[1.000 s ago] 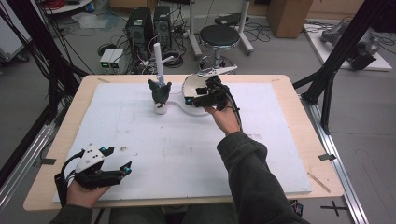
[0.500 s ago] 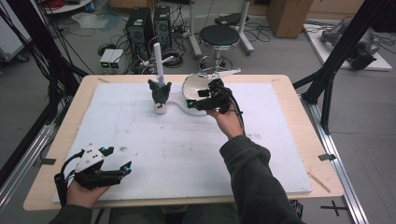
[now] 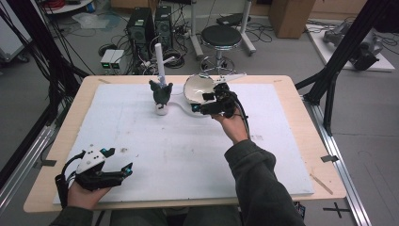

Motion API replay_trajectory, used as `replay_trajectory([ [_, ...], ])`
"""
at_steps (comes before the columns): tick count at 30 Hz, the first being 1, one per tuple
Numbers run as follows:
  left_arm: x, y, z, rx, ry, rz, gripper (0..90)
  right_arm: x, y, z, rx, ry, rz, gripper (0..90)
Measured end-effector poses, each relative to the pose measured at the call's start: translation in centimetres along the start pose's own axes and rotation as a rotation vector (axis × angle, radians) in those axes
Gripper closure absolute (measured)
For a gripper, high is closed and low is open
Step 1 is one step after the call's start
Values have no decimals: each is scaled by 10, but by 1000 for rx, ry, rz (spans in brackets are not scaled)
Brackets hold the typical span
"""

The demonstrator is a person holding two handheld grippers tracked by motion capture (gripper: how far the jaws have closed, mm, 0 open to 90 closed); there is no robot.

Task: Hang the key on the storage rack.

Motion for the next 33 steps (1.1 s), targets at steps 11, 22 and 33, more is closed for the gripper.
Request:
replay_trajectory([
  [11,0,0,-1,3,-1,4,189,2,-7,-4,-10,0,-3,219],
  [22,-1,1,-1,2,-2,6,189,0,-24,-10,-14,-6,11,194],
  [33,-1,1,-1,6,-2,12,189,1,-34,-18,-16,-9,12,172],
])
Point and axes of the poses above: each handheld gripper's, and its own axes: z roughly forward along the jaws, y roughly out of its top, x roughly to its left, the point moved 1 cm from there along z, roughly forward along the jaws, and after that the axes turned 7 degrees about x, right-handed, at the moved point
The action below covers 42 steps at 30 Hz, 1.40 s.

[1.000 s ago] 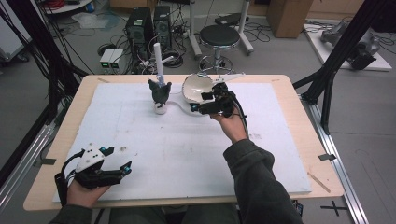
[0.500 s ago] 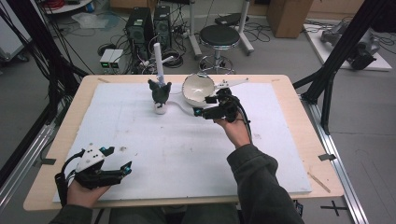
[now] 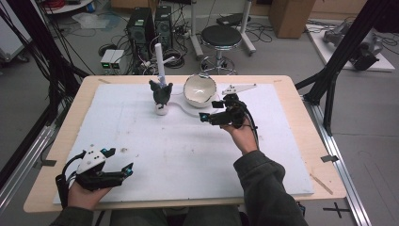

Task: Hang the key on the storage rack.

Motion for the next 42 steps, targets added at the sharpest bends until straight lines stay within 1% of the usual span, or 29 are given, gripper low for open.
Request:
replay_trajectory([
  [5,0,0,0,-2,0,-5,189,0,-4,-3,-2,-1,-1,168],
  [11,0,0,0,-1,2,-2,189,-1,-10,-8,-11,-5,4,166],
  [26,-1,0,0,-1,3,-4,189,-4,-30,-21,-30,-22,25,157],
  [29,-1,0,1,-1,2,-6,189,-5,-32,-23,-22,-27,23,148],
  [32,-1,0,1,-2,2,-7,189,-5,-33,-26,-32,-32,18,147],
  [35,0,0,0,-1,3,-3,189,-4,-34,-28,-26,-38,16,146],
  [38,0,0,0,-2,3,-9,189,-4,-35,-29,-22,-46,11,133],
  [42,0,0,0,-2,2,-9,189,-4,-40,-31,-25,-47,19,133],
])
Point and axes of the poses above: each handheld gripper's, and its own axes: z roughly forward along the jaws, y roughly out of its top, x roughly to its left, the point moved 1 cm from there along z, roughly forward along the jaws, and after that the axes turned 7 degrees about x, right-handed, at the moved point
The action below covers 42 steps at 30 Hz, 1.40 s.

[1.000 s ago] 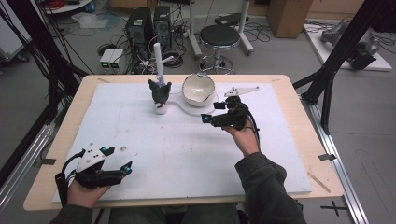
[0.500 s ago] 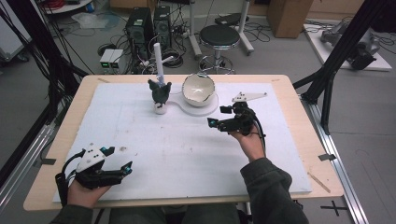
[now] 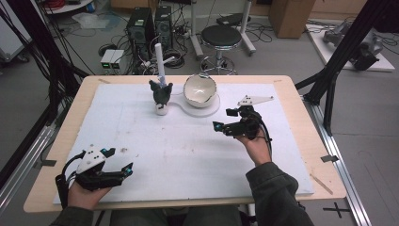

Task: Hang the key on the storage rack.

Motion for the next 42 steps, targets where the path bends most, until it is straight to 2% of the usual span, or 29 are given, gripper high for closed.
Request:
replay_trajectory([
  [22,0,0,0,1,0,4,189,-3,-23,-11,-7,-9,21,125],
  [33,-1,1,0,-1,-3,0,189,-4,-37,-17,-3,-32,29,122],
  [42,-1,0,0,-1,-1,-3,189,-4,-49,-21,-3,-48,15,120],
])
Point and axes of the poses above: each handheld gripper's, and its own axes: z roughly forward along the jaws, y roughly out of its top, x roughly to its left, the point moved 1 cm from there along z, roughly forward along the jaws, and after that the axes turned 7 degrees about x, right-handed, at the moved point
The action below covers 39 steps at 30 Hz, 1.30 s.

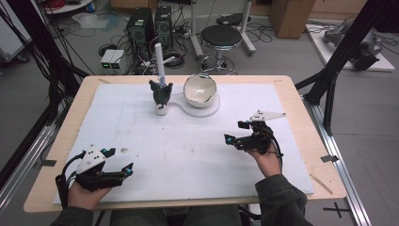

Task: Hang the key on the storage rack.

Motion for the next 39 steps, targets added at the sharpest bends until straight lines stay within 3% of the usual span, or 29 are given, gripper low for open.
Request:
replay_trajectory([
  [39,-1,-2,1,17,-11,4,189,-4,-45,-27,-8,-23,23,118],
])
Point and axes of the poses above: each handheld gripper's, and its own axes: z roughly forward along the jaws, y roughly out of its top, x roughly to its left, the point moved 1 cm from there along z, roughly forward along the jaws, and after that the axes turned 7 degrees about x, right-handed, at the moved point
